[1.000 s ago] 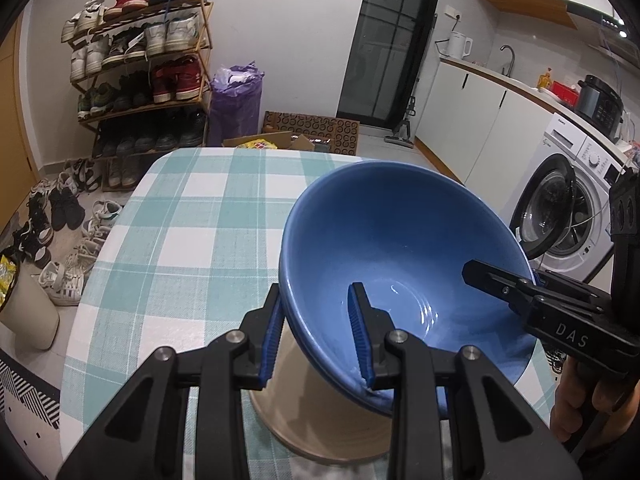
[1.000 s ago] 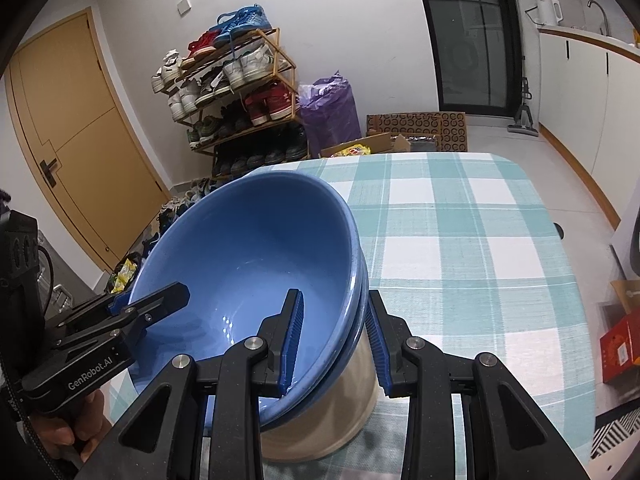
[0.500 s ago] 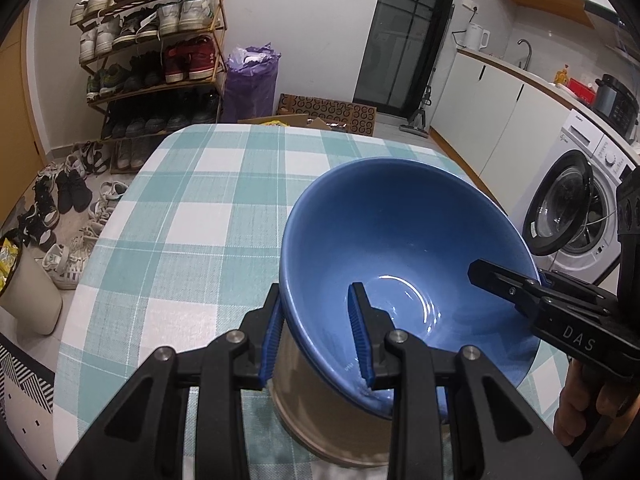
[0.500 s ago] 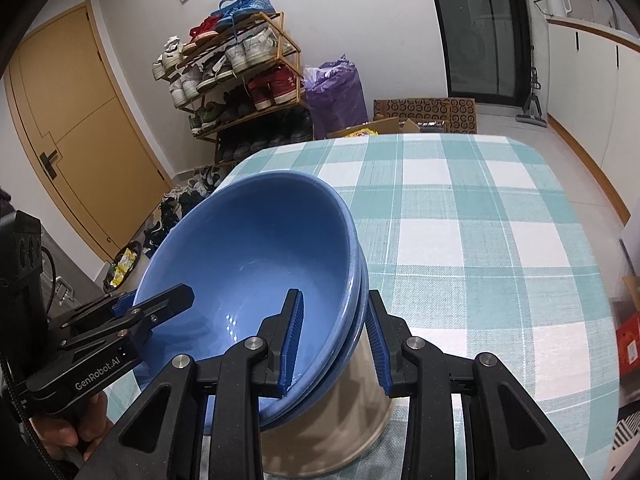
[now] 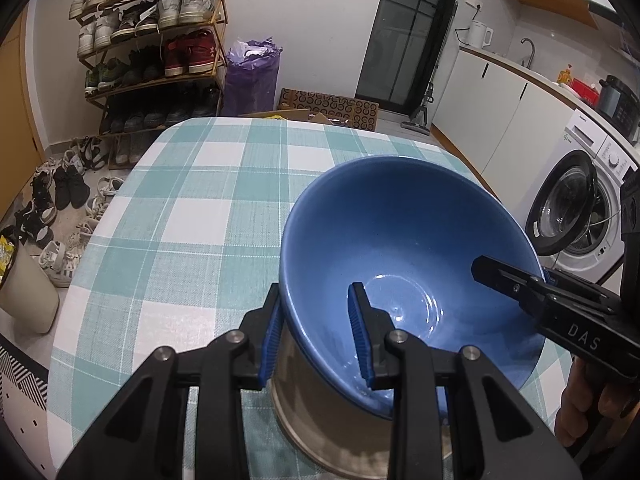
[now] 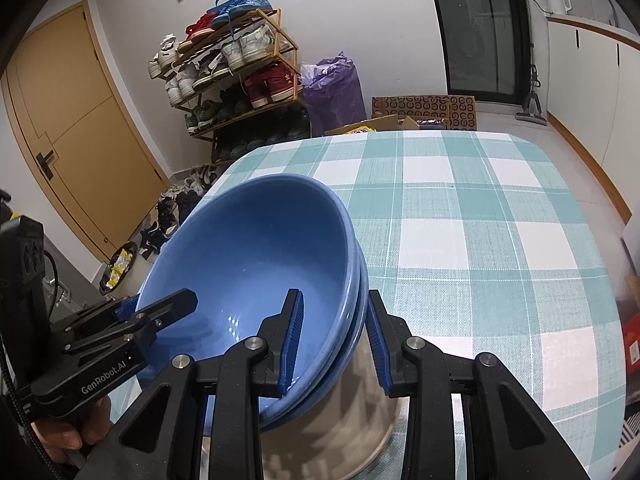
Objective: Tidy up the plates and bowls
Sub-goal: 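Lower the bowl stack onto the cream plate stack and open both grippers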
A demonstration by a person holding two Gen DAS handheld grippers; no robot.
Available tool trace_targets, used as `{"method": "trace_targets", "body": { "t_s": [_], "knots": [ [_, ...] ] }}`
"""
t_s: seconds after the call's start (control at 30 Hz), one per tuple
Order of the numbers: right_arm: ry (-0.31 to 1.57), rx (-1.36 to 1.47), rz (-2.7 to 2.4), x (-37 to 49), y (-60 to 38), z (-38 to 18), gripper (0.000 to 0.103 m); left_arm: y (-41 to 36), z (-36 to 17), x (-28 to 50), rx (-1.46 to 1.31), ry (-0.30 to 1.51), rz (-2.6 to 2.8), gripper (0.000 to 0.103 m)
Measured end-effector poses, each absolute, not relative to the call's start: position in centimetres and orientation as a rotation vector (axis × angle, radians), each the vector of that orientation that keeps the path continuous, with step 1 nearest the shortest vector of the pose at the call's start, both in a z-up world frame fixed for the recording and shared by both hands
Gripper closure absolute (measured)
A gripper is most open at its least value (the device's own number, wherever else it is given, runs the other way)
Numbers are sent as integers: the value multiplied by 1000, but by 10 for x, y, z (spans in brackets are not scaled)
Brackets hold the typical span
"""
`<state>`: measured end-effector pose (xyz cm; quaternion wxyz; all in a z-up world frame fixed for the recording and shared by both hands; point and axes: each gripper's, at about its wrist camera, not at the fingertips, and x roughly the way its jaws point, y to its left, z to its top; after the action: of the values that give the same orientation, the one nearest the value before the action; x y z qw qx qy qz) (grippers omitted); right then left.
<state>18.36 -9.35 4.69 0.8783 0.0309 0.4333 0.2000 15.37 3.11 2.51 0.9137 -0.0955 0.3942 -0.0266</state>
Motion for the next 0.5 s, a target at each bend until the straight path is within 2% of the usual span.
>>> {"method": "trace_targets", "body": {
  "t_s": [0.3, 0.5],
  "knots": [
    [904, 50, 414, 184, -94, 46, 70, 30, 24, 150, -191, 805, -65, 73],
    [903, 56, 424, 183, -97, 45, 70, 28, 25, 150, -188, 802, -59, 68]
  ]
}}
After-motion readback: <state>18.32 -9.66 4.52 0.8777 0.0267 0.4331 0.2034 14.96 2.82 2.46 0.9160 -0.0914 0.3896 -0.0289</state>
